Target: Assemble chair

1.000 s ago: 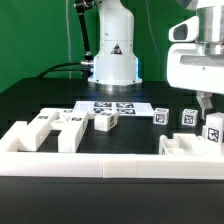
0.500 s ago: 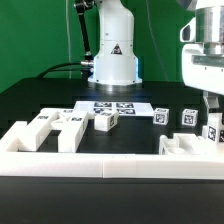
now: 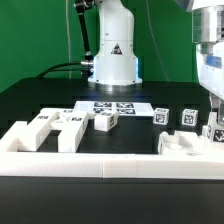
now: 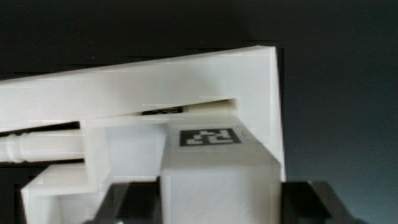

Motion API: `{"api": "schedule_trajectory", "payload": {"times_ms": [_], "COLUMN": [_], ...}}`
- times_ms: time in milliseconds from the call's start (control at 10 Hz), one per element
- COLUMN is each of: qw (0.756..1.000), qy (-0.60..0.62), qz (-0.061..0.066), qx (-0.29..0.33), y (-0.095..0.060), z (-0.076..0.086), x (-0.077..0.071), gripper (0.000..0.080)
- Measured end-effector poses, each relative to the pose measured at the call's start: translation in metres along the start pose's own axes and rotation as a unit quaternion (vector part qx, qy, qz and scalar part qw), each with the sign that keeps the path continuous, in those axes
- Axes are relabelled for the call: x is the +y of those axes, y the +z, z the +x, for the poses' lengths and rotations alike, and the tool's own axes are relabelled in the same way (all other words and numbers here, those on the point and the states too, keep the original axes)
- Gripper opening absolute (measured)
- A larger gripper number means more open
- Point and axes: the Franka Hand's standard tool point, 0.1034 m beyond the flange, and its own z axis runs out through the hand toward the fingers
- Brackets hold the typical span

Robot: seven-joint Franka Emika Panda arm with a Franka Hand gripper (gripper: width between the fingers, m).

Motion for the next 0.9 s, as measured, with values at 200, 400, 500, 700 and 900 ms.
{"api": "schedule_trajectory", "payload": {"times_ms": [200,400,500,700,900], "qw": [1.0,0.999,0.996,0.988,0.982], "qy": [-0.001,-0.055,-0.087,-0.154,-0.188], "qz": [0.001,-0.001,-0.007,-0.001,-0.001], "qx": [0.0,0.0,-0.001,-0.001,-0.001], "y": [0.0002,-0.0002,-0.0009,-0.0007,-0.0007], "z": [0.0,-0.0018,-0.0054,-0.0062,-0.0062], "x": [-0.0001,0.0,-0.0001,-0.0026,-0.0026], "gripper": [0.0372,0.0553,0.0619,0.0643,0.0648]}}
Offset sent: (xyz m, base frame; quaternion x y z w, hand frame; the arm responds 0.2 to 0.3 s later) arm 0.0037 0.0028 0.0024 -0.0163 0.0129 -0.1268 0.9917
